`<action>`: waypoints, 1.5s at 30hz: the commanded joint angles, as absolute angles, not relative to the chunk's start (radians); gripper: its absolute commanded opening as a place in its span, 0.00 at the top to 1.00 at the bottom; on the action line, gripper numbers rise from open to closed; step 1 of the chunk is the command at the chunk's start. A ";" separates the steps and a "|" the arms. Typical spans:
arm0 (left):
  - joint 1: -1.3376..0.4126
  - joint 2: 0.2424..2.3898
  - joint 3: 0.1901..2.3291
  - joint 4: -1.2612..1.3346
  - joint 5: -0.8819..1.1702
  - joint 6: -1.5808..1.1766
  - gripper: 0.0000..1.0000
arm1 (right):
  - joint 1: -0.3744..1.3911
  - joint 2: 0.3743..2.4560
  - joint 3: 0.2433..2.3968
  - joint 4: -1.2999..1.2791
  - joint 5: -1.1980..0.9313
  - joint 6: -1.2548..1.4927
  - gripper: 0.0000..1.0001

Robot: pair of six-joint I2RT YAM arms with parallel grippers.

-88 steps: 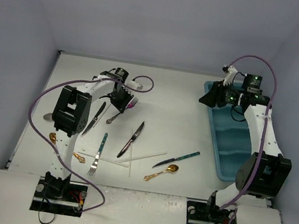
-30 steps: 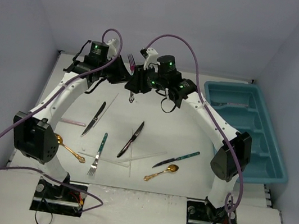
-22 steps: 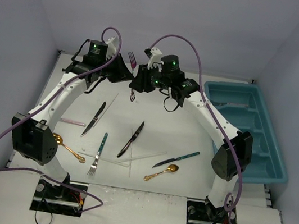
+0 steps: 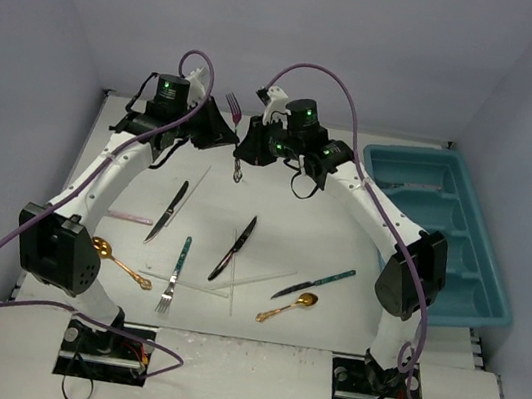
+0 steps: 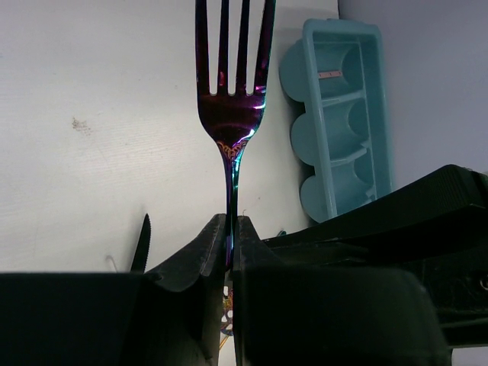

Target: Sort the eating utensils into containers

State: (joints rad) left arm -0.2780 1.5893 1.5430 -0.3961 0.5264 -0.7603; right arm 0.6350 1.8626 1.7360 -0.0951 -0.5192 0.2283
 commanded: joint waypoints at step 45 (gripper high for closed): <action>-0.221 1.384 1.219 -0.151 0.798 -0.580 0.11 | -0.212 1.857 1.762 -0.435 -0.534 -1.760 1.00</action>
State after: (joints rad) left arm -0.2256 1.3802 1.2017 -0.2291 0.7496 -0.6188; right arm -0.1740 1.8068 1.6718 -0.3393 -0.5353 -1.3643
